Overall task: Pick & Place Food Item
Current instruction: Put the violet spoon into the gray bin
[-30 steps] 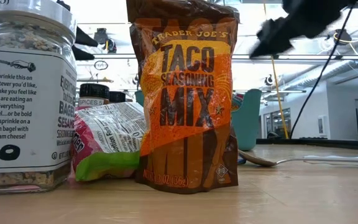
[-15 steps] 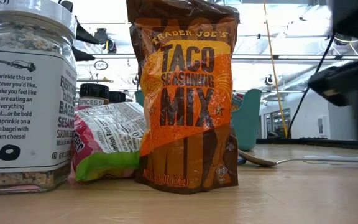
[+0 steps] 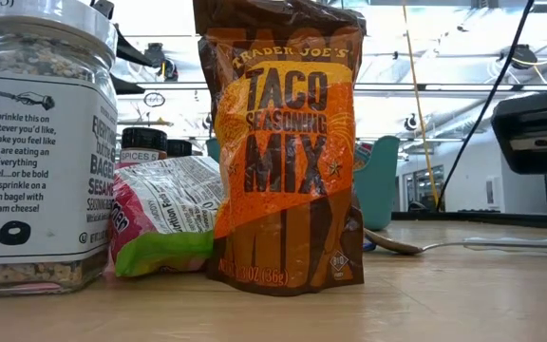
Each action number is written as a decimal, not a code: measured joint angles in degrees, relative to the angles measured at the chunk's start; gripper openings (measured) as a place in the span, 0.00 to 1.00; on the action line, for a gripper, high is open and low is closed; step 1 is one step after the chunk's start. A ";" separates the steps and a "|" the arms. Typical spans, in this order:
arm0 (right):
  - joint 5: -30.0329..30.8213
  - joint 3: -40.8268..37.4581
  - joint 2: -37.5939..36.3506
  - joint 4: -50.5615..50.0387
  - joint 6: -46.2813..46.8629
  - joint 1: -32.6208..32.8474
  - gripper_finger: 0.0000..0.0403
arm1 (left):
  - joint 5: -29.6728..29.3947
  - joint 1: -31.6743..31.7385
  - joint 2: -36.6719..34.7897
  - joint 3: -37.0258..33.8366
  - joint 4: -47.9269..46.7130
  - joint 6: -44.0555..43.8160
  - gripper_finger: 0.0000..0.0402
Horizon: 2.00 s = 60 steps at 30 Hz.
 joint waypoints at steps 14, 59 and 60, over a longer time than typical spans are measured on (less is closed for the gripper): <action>-5.64 -0.13 0.22 -0.84 -3.74 -6.46 0.02 | 0.00 0.00 -0.02 0.00 0.00 0.26 0.70; 47.76 -0.28 -21.13 21.03 -41.79 -36.29 0.00 | -13.12 -28.30 29.26 0.26 52.43 23.52 0.70; 47.77 -0.28 -20.77 21.78 -42.62 -36.90 0.00 | -13.46 -29.05 31.21 0.63 54.31 24.53 0.70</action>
